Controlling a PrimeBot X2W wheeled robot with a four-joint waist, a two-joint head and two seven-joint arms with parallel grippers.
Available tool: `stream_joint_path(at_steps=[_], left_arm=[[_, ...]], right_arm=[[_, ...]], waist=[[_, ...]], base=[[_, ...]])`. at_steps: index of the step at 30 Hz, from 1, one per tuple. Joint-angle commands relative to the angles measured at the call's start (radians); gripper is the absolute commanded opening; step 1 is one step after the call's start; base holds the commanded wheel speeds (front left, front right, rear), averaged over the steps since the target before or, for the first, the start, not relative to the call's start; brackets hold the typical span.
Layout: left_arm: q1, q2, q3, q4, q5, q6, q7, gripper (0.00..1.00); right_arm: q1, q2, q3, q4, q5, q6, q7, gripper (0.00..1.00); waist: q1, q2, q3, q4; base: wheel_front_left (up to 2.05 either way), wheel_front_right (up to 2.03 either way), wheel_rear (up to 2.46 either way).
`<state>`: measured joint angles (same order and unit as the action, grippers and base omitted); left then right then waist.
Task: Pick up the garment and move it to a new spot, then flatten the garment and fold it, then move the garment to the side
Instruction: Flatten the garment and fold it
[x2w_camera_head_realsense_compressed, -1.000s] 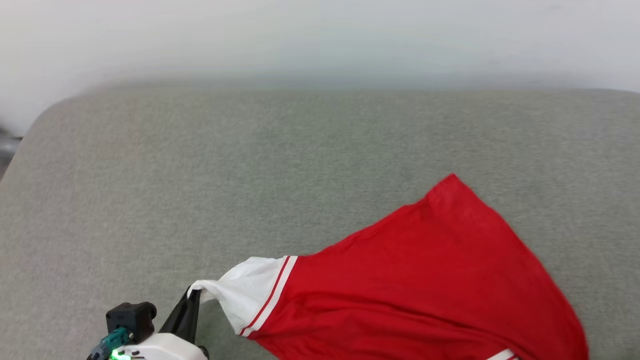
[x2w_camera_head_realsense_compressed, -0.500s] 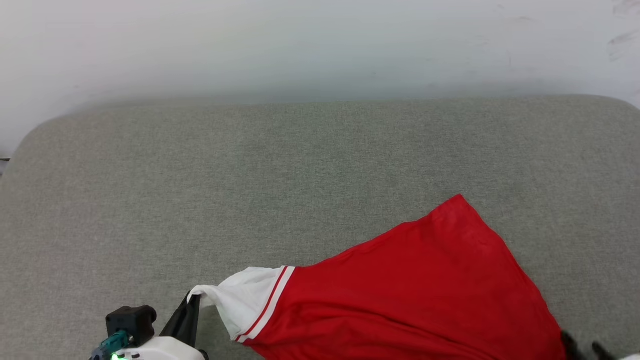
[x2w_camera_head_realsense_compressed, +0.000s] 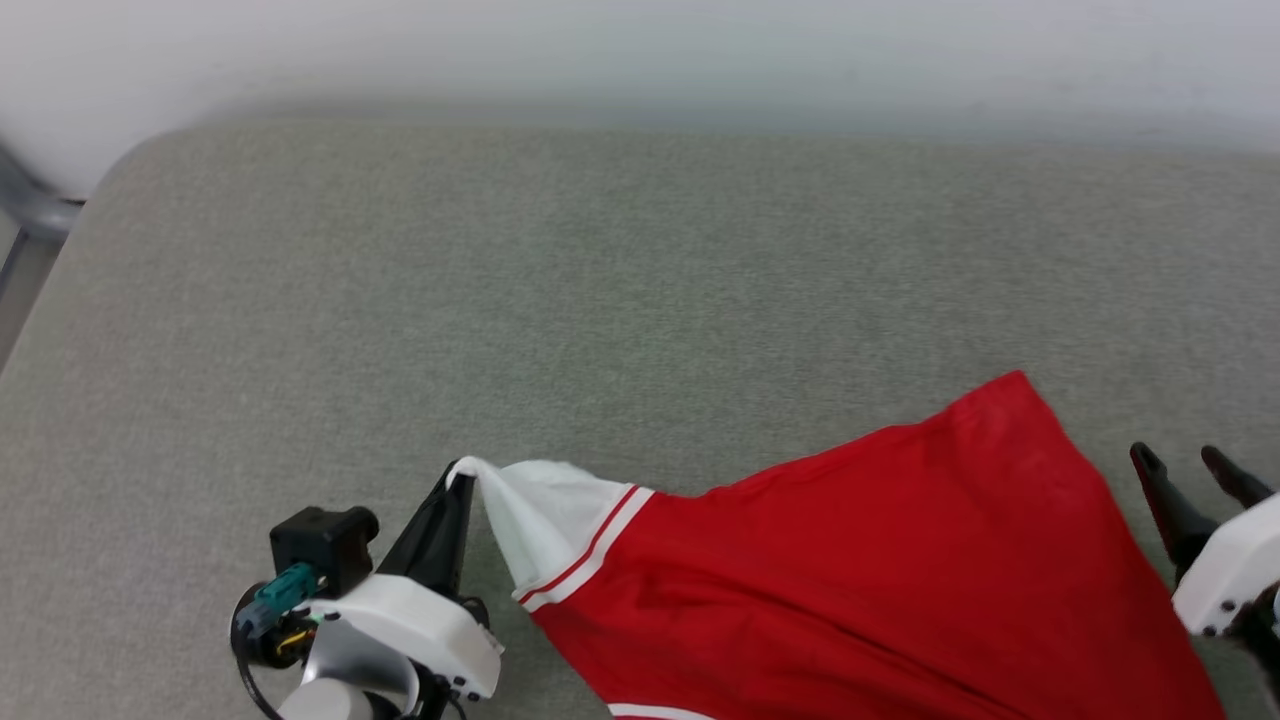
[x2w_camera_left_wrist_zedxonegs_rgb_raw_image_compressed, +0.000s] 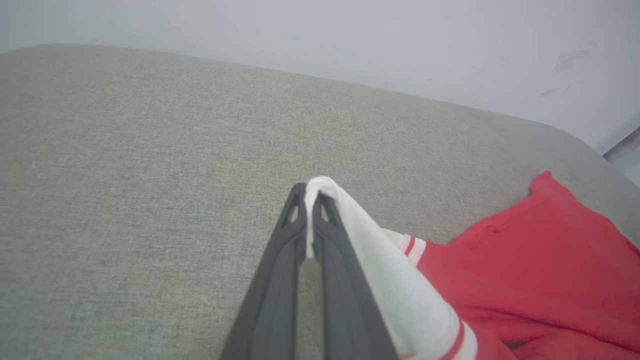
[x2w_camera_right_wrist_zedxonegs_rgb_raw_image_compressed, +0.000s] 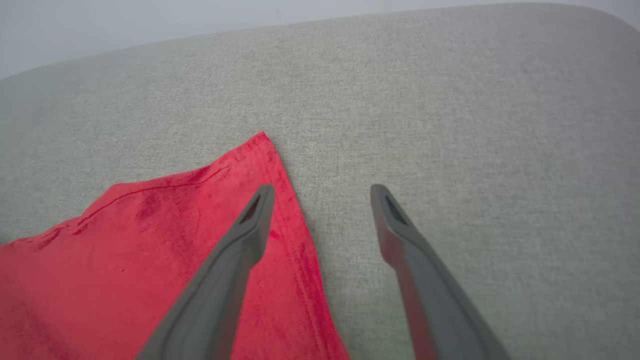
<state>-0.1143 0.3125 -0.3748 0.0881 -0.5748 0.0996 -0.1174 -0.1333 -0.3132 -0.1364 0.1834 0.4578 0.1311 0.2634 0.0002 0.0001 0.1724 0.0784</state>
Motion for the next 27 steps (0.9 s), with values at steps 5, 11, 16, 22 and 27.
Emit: stream_joint_path(at_steps=[5, 11, 16, 22, 27], left_arm=[[-0.066, -0.029, -0.018, 0.017, 0.012, -0.015, -0.026, 0.00], [-0.117, -0.055, -0.031, 0.028, 0.020, -0.024, -0.049, 0.00], [-0.152, -0.068, -0.046, 0.037, 0.026, -0.033, -0.062, 0.00], [-0.162, -0.078, -0.050, 0.050, 0.022, -0.036, -0.074, 0.00], [-0.152, -0.075, -0.046, 0.060, 0.015, -0.034, -0.080, 0.00]], right_arm=[[-0.129, -0.111, 0.077, 0.039, 0.048, -0.001, 0.238, 1.00], [-0.245, -0.176, 0.165, 0.062, 0.086, -0.001, 0.438, 1.00], [-0.312, -0.210, 0.252, 0.105, 0.089, -0.001, 0.459, 1.00], [-0.287, -0.196, 0.385, 0.216, 0.137, 0.000, 0.495, 1.00], [-0.275, -0.195, 0.460, 0.253, 0.203, 0.002, 0.533, 0.00]], waist=[[-0.0002, -0.0001, 0.067, 0.069], [-0.0002, -0.0001, 0.122, 0.106], [-0.0002, -0.0001, 0.164, 0.122], [-0.0002, -0.0001, 0.190, 0.124], [-0.0002, -0.0001, 0.188, 0.114]], base=[[0.00, 0.00, 0.00], [0.00, 0.00, 0.00], [0.00, 0.00, 0.00], [0.00, 0.00, 0.00], [0.00, 0.00, 0.00]])
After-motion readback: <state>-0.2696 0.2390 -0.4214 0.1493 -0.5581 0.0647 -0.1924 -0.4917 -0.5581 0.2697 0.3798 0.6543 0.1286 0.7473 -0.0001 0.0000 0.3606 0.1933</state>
